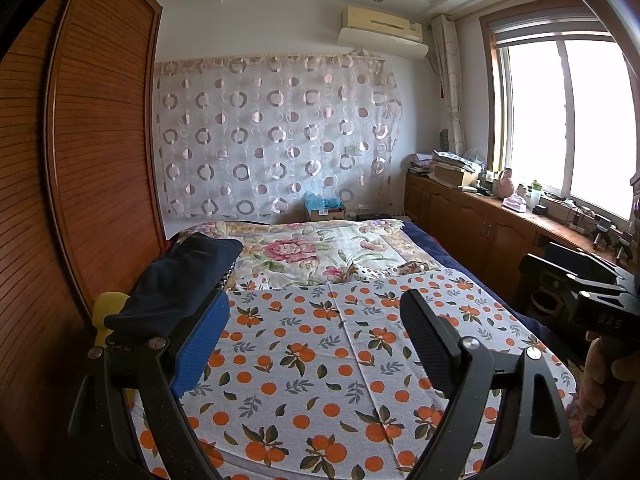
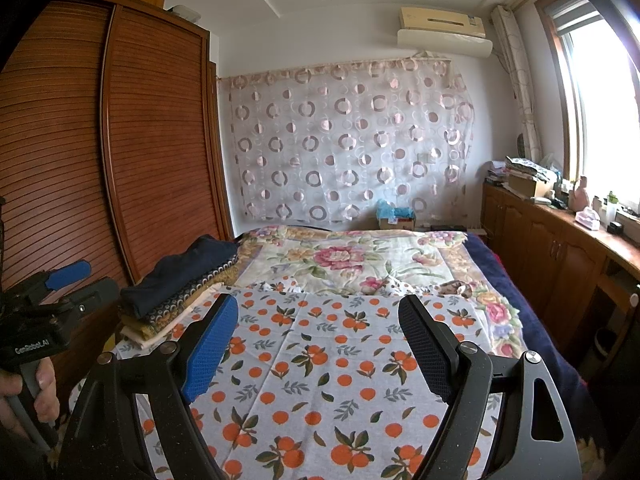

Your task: Fold small clothes

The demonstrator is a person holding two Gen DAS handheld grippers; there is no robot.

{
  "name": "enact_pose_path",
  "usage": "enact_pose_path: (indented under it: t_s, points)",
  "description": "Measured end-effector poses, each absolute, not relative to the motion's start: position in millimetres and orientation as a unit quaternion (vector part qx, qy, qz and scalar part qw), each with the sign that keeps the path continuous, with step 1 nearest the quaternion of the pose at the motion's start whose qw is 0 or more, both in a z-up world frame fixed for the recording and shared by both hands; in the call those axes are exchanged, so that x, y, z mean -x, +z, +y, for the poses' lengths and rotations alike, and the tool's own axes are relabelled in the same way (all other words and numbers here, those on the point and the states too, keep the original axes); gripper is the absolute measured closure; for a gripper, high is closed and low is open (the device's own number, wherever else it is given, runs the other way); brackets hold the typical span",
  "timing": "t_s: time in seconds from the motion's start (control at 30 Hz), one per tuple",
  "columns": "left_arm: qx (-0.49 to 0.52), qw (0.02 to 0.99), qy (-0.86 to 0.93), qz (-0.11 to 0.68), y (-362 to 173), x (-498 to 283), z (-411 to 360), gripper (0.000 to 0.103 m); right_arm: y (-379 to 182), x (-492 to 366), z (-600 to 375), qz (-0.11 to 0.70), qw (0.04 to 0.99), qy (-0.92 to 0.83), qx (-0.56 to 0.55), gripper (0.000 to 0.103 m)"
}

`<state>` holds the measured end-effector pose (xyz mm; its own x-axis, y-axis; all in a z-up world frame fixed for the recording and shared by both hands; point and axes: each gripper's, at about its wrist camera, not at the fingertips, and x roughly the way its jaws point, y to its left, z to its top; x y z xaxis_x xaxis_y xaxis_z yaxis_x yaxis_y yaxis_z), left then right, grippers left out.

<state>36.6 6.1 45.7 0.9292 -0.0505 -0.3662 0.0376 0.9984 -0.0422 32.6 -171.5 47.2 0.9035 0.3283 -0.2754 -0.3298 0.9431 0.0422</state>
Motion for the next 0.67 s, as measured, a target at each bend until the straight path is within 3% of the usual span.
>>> enact_pose_path:
  t_s: [0.67]
  points:
    - [0.017, 0.982, -0.023, 0.186, 42.7, -36.6, 7.6, 0.015, 47.3, -33.8, -173.8, 0.141, 0.975, 0.17, 0.003, 0.019]
